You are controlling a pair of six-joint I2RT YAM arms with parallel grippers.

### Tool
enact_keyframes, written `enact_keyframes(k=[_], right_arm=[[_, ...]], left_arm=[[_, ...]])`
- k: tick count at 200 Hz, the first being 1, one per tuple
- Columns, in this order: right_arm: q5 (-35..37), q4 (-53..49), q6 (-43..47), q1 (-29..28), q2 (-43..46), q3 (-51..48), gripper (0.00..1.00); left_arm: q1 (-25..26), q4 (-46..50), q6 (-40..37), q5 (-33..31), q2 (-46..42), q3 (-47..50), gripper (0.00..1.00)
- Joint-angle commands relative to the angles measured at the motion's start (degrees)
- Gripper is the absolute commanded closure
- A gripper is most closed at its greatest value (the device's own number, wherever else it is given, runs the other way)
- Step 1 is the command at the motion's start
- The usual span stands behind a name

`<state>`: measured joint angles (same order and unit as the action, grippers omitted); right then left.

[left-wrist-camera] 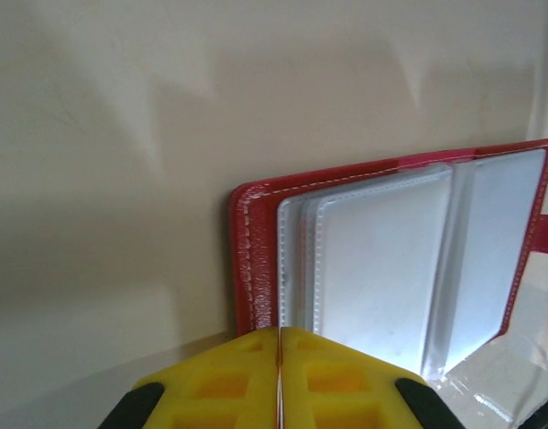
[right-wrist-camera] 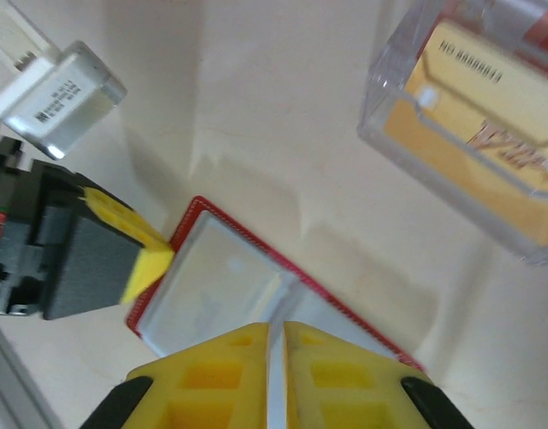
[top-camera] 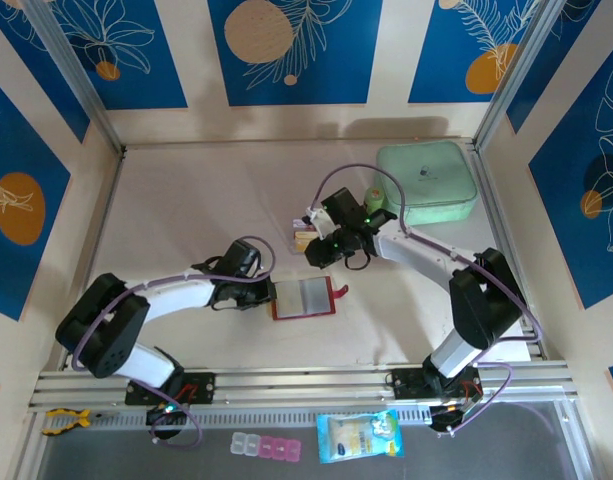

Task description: Take the credit cards out of the card holder

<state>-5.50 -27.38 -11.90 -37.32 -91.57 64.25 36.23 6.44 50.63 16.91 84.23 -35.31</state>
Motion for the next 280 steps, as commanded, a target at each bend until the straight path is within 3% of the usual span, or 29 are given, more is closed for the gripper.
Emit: enact_keyframes(k=[1,110,134,212,280], right_arm=[[-2.69,4.83,-10.39,-1.42,2.21,-3.2,0.88],[-5.22,10.09,-27.98,-4.69,1.56,-9.99,0.88],[-6.24,9.91,-28.34,-5.24,0.08,-9.28,0.87],[-8.48,10.23,-29.19,-5.99,-3.67,-7.62,0.7],[-8.83,8.04,-28.88,-6.91,-7.23,-4.91,0.68]], left_arm=[[-0.41,0.35,-0.71,0.33,1.04,-1.43,0.91],[-0.4,1.56,-2.29,-0.91,0.77,-2.29,0.93],[-0.43,1.57,-2.5,-0.83,1.09,-2.22,0.93],[-0.13,1.72,-1.26,0.33,-2.01,-1.19,0.95],[0.71,1.12,-0.18,-0.13,-1.34,0.5,0.96]])
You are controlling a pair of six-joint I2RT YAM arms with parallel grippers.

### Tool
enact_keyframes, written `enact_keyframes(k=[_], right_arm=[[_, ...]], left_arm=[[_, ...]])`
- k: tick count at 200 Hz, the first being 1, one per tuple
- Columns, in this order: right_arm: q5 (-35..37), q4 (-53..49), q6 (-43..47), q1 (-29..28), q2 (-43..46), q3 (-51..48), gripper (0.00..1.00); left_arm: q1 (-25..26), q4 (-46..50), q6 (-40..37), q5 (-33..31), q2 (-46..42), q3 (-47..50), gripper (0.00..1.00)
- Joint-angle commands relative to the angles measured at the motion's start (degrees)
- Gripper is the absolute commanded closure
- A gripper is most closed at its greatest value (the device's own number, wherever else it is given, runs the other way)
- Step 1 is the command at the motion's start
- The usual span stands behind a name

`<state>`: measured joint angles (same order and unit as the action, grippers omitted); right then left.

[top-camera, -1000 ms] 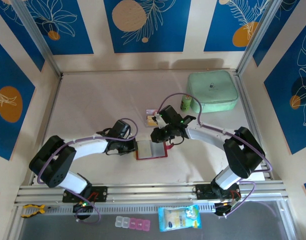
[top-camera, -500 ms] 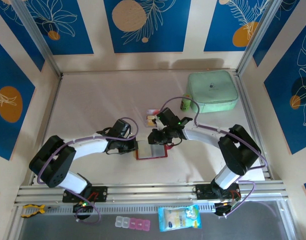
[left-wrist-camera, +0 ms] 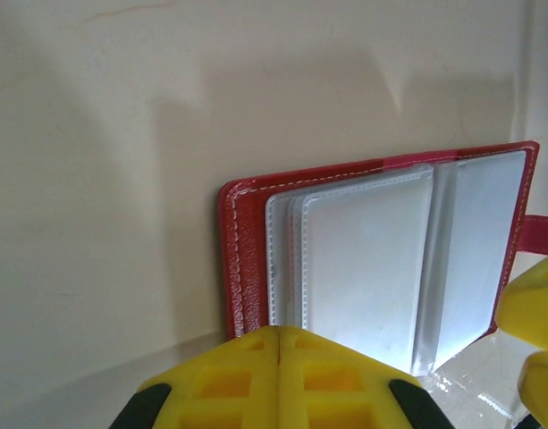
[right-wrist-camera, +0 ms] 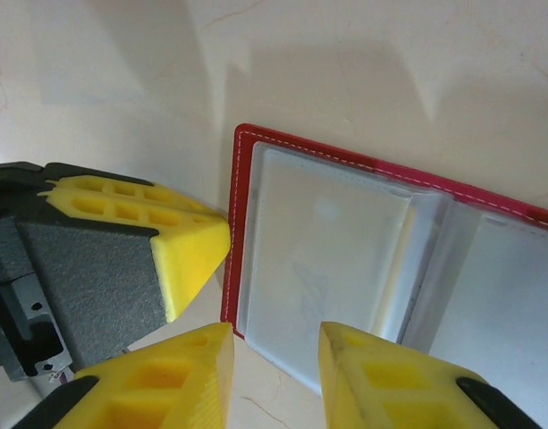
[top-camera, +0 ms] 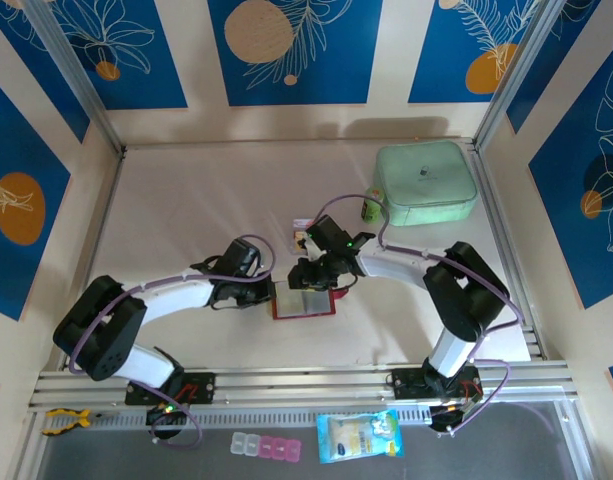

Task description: Take the credit cards out of the card holder

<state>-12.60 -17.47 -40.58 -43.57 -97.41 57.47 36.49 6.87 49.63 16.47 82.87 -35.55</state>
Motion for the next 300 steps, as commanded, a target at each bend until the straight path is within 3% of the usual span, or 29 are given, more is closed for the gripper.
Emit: enact_keyframes(k=[1,43,147,225,300], right_arm=[[-1.73,-1.86,-0.21,-0.69,-1.48,1.9,0.68],[-1.91,-2.2,-0.2,-0.98,-3.21,2.9,0.62],[-3.31,-2.19,-0.19,-1.96,-6.04,3.44,0.64],[2.17,-7.57,0.83,-1.87,-6.39,4.05,0.64],[3.2,-8.27,1.55,-1.34,-5.23,3.52,0.64]], left_arm=[[0.44,0.68,0.82,0.31,0.06,0.74,0.96],[0.44,0.42,0.31,0.32,1.83,0.57,0.97],[0.34,1.21,-0.5,-0.44,2.56,0.39,0.97],[0.36,1.98,-0.94,-0.39,3.13,-0.44,0.97],[0.34,2.59,-1.11,-0.47,3.15,-0.92,0.97]])
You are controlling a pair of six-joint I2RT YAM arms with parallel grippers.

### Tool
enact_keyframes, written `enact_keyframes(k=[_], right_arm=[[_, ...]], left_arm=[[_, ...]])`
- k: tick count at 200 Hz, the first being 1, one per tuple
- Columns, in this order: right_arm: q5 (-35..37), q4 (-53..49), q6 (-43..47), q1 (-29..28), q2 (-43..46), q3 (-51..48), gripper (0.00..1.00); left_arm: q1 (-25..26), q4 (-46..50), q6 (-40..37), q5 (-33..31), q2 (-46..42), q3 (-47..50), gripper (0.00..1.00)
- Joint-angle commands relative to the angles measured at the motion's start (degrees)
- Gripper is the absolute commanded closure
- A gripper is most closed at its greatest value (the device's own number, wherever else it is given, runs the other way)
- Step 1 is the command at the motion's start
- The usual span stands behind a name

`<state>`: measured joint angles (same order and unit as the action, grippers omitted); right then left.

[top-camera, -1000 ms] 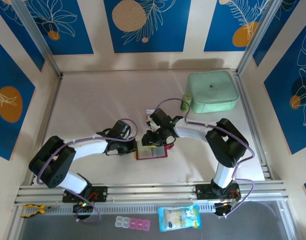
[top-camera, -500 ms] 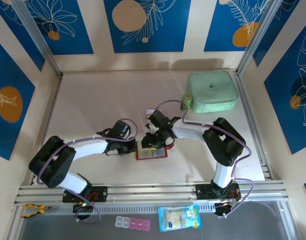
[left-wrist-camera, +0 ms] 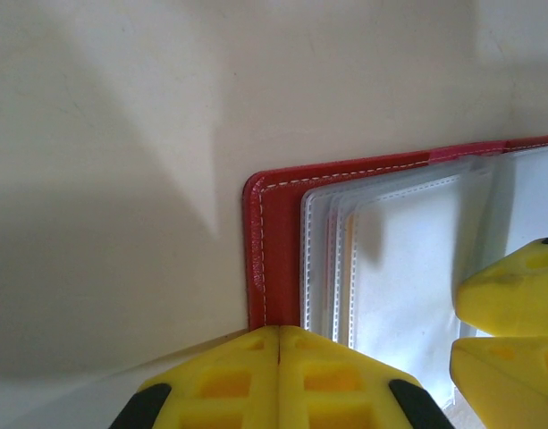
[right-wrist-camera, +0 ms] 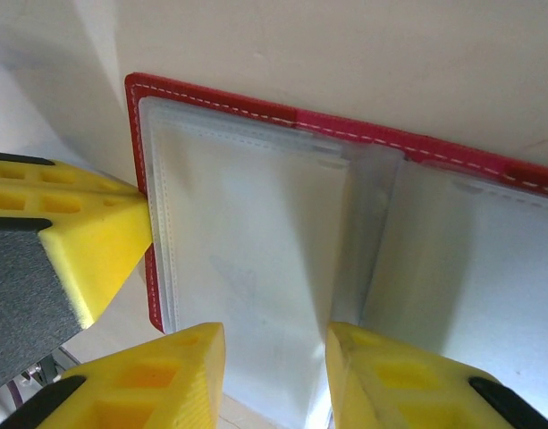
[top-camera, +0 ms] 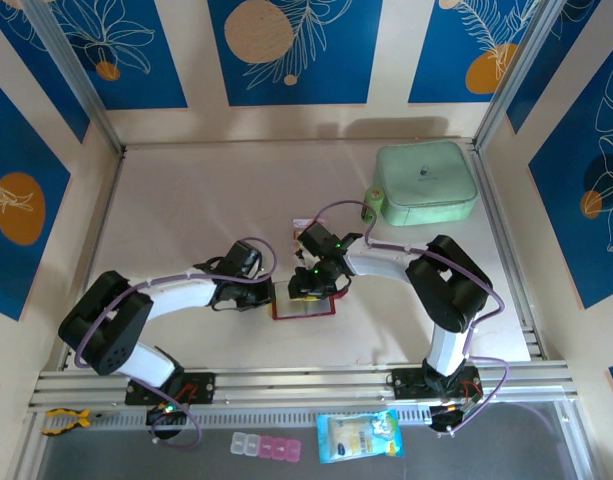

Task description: Take the credit cards out of the card holder

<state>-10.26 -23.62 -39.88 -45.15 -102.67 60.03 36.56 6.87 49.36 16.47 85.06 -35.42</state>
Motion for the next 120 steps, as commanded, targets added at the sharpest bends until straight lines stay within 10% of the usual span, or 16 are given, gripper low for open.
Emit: enact_keyframes(k=[1,120], right_arm=[[0.86,-2.09,0.85,0.23,0.07,0.97,0.64],[-0.5,0.65,0.51,1.53,-0.01,-1.96,0.68]], left_arm=[[0.27,2.6,-0.89,-0.52,0.97,-1.05,0.97],[0.34,2.87,0.34,0.2,-3.39,-3.25,0.91]])
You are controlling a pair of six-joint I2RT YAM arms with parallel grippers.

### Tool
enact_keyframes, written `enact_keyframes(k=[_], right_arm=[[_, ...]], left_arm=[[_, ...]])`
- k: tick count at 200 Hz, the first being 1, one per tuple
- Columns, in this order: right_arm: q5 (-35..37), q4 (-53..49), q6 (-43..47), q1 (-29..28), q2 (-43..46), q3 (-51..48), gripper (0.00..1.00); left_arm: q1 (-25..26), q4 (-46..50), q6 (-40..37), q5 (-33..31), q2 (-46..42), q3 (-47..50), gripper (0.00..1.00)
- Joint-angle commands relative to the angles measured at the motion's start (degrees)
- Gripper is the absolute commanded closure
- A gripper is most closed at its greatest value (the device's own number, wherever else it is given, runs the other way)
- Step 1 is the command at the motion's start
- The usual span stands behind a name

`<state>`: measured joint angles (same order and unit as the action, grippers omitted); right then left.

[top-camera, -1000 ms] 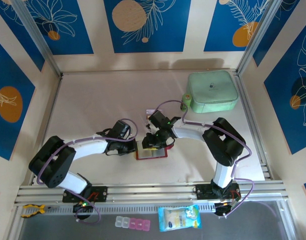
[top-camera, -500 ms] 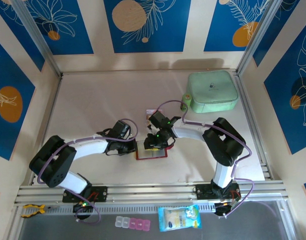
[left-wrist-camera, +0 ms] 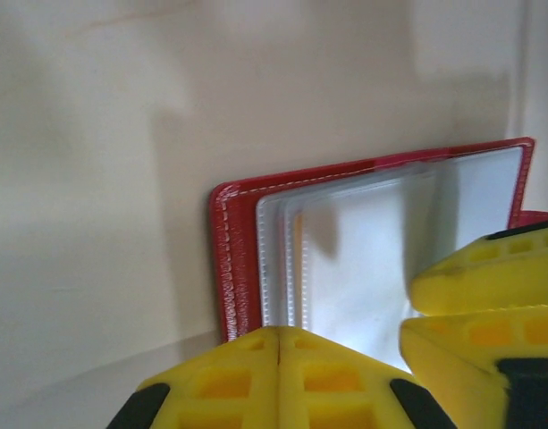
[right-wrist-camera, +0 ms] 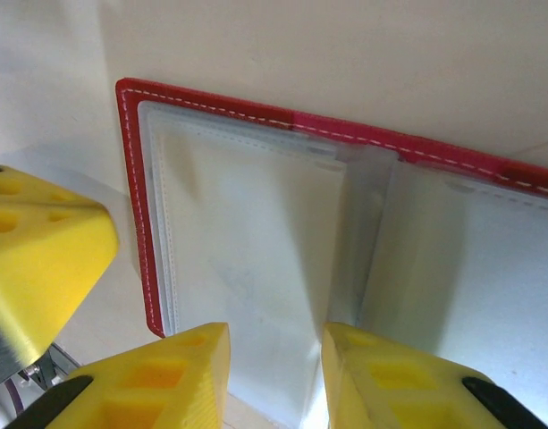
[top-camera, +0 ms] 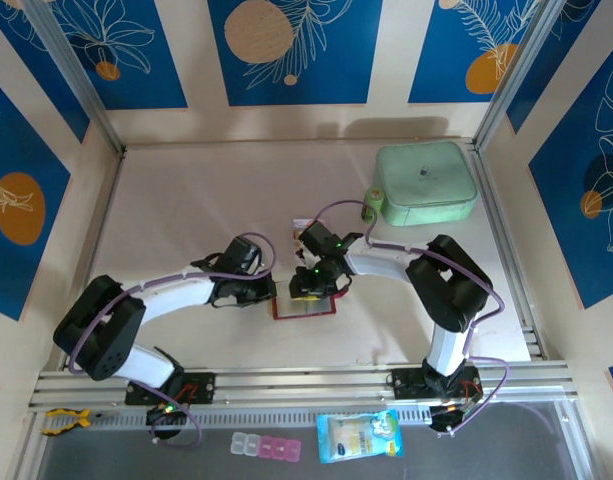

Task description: Take the credit cards out of the card holder

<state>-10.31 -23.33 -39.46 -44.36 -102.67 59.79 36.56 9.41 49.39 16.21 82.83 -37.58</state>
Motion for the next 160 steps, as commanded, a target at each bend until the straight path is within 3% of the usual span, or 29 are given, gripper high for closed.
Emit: enact_keyframes(k=[1,160], right_arm=[[-0.48,0.42,0.09,0.75,0.0,-1.75,0.68],[-4.28,7.11,-0.97,3.65,-0.3,-7.48,0.77]], left_arm=[[0.35,0.3,0.38,0.52,-1.17,-1.05,0.91],[2.2,-7.81,5.7,4.04,2.98,-0.91,0.71]])
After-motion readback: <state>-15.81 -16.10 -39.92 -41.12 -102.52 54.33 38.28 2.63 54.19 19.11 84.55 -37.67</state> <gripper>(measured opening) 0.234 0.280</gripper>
